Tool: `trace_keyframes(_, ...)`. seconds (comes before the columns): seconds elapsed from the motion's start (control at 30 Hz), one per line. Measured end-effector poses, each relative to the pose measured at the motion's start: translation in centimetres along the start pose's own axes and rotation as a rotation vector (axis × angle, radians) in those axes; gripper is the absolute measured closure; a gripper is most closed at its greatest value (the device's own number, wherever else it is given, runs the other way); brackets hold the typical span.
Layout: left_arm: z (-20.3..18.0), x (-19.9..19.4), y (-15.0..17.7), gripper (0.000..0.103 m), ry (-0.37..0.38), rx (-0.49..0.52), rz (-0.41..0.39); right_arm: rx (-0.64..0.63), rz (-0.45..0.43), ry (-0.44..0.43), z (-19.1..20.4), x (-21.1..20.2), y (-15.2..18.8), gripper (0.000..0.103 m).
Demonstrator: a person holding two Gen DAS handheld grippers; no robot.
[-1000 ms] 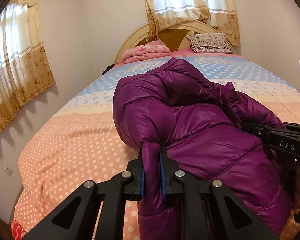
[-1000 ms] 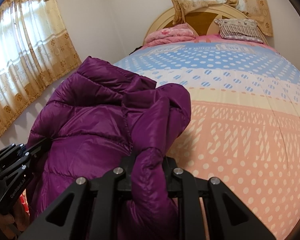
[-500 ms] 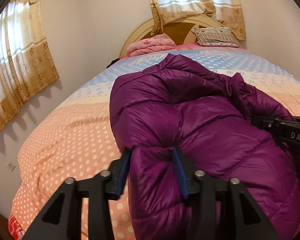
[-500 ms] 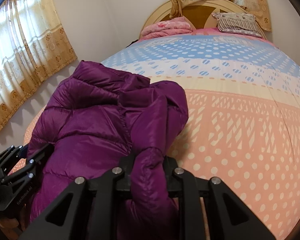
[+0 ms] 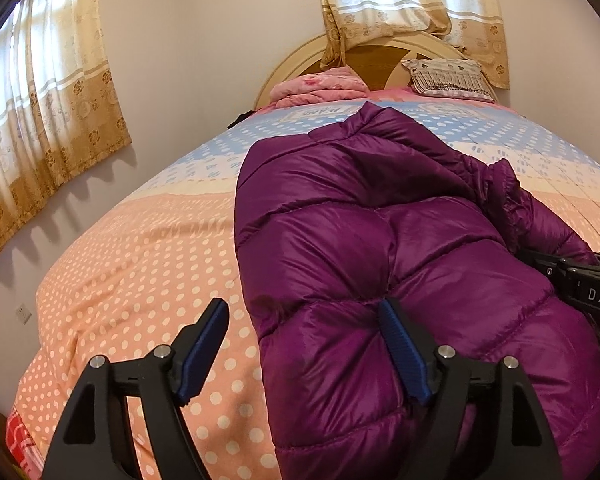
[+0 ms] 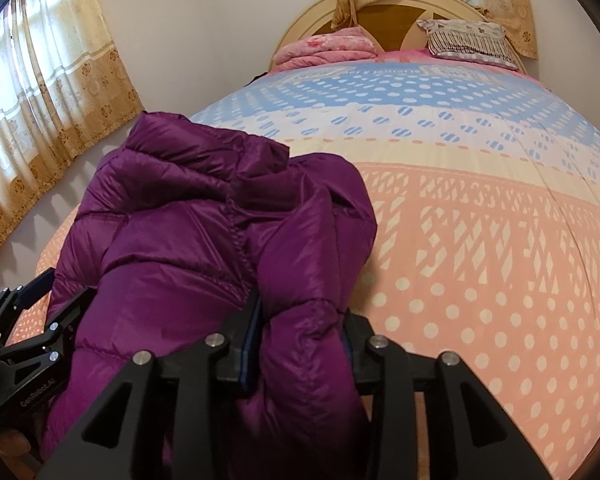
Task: Fold large clothes
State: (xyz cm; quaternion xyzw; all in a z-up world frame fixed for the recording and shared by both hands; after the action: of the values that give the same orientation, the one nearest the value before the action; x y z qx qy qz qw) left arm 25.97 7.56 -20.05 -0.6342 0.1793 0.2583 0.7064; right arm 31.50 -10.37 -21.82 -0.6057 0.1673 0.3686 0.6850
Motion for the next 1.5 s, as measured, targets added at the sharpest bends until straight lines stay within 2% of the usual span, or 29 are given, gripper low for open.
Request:
trace_keyframes(0.1, 0.1, -0.2, 0.0, 0.025, -0.01, -0.002, 0.008, -0.006, -0.001, 0.026, 0.3, 0.1, -0.1, 0.06)
trace_keyframes(0.17, 0.2, -0.8, -0.2, 0.025, -0.03, -0.005, 0.018, -0.004, -0.003, 0.05, 0.4, -0.3, -0.3, 0.051)
trace_keyframes(0.2, 0.3, -1.2, -0.2, 0.025, -0.04, -0.005, 0.019, -0.001, -0.002, 0.055, 0.4, -0.5, -0.4, 0.05)
trace_keyframes(0.3, 0.9, -4.4, -1.3, 0.025, -0.094, -0.04, -0.018, -0.026, -0.006, 0.115, 0.9, -2.7, -0.7, 0.049)
trace_keyframes(0.37, 1.5, -7.1, -2.1, 0.025, -0.083, -0.08, -0.063, -0.022, -0.043, 0.123, 1.2, -5.6, -0.7, 0.046)
trace_keyframes(0.43, 2.5, -10.6, -2.9, 0.025, -0.101, -0.117, -0.116, -0.032, -0.065, 0.131, 1.3, -8.5, -0.5, 0.035)
trace_keyframes(0.6, 5.1, -19.5, -2.8, 0.025, -0.101, -0.217, -0.2, -0.045, -0.138, 0.183, 2.0, -17.2, 0.7, 0.034)
trace_keyframes(0.73, 5.5, -24.0, -2.5, 0.025, -0.107, -0.202, -0.256, -0.049, -0.218, 0.183, 3.8, -22.3, 1.9, 0.031)
trace_keyframes(1.0, 5.9, -24.3, -2.8, 0.025, -0.1, -0.232, -0.244, -0.067, -0.283, 0.164, 5.2, -24.7, 0.9, 0.03)
trace_keyframes(1.5, 5.4, -23.8, -2.2, 0.025, -0.098, -0.213, -0.233, -0.039, -0.269, 0.139, 4.5, -24.6, 1.8, 0.03)
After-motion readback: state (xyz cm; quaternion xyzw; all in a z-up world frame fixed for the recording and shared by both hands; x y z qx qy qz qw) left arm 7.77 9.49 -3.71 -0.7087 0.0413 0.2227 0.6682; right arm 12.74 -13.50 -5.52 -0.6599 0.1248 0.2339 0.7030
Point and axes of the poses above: each gripper's, at about its wrist camera, not at the fingertips, and x roughly the way its jaws point, z to its left, y to its underside, the point moved 5 cm from there along x, roughly the way its jaws point, and after that the axes turned 2 degrees about -x, right-handed, at the moved point
